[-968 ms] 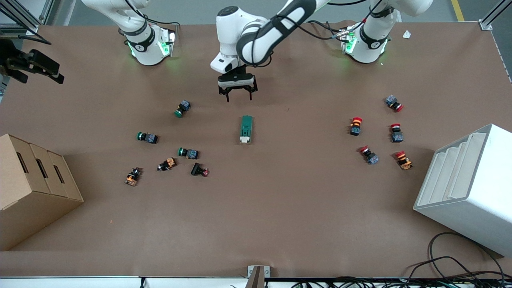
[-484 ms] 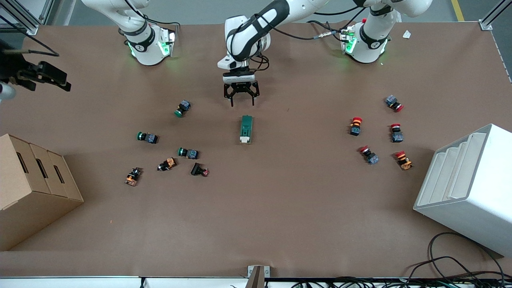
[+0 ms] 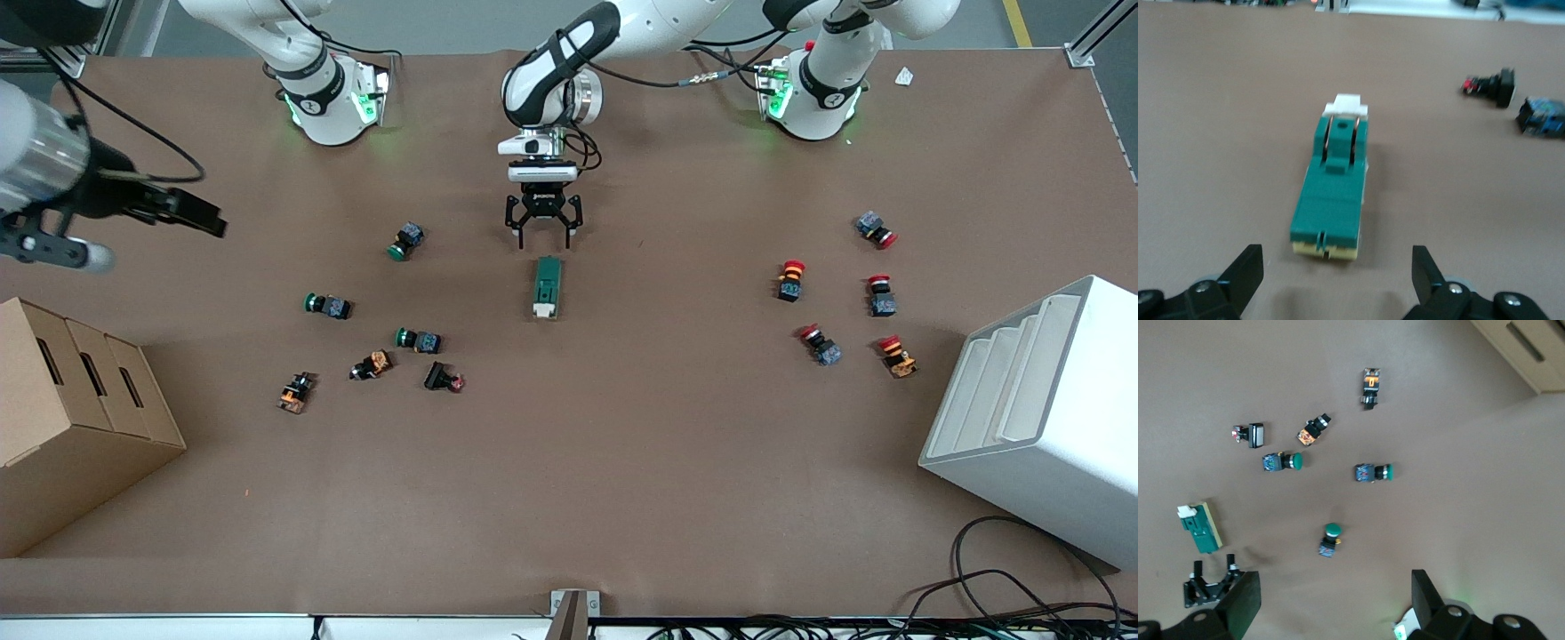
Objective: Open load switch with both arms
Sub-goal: 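Lower the left gripper onto the switch while the right gripper approaches, then flip the switch lever with the right gripper while the left gripper holds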
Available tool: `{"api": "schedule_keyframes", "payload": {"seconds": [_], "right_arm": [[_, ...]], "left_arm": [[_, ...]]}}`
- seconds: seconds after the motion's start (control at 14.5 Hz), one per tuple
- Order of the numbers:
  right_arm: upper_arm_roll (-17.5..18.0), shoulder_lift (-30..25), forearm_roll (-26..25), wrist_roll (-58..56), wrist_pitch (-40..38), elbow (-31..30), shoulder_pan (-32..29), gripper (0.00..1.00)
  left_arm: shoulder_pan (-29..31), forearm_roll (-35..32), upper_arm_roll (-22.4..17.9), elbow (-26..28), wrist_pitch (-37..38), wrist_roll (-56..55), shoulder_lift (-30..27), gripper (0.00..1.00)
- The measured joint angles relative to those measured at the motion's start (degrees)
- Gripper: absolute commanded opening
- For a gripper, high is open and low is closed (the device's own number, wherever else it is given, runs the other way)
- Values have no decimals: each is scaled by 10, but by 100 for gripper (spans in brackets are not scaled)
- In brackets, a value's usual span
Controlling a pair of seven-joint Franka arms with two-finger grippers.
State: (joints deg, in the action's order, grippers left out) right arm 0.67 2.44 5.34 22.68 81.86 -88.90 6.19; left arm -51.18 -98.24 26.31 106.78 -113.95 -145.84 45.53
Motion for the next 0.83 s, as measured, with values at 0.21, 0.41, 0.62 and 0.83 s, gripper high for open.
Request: {"api": "schedule_keyframes", "payload": {"seconds": [0.21, 0.41, 0.62, 0.83], "right_arm": [[2, 18, 19, 120, 24, -1, 45, 100], [3, 42, 24, 222, 68, -2, 99, 100], [4, 80, 24, 332, 114, -3, 154, 100], [4, 125, 24, 419, 150, -3, 196, 100]], "left_arm": [[0, -46, -15, 2, 4, -11, 8, 98], [0, -84, -29, 2, 7, -11, 23, 98], [0, -95, -31, 2, 14, -11, 34, 99], [-2, -95, -31, 2, 16, -8, 35, 99]]}}
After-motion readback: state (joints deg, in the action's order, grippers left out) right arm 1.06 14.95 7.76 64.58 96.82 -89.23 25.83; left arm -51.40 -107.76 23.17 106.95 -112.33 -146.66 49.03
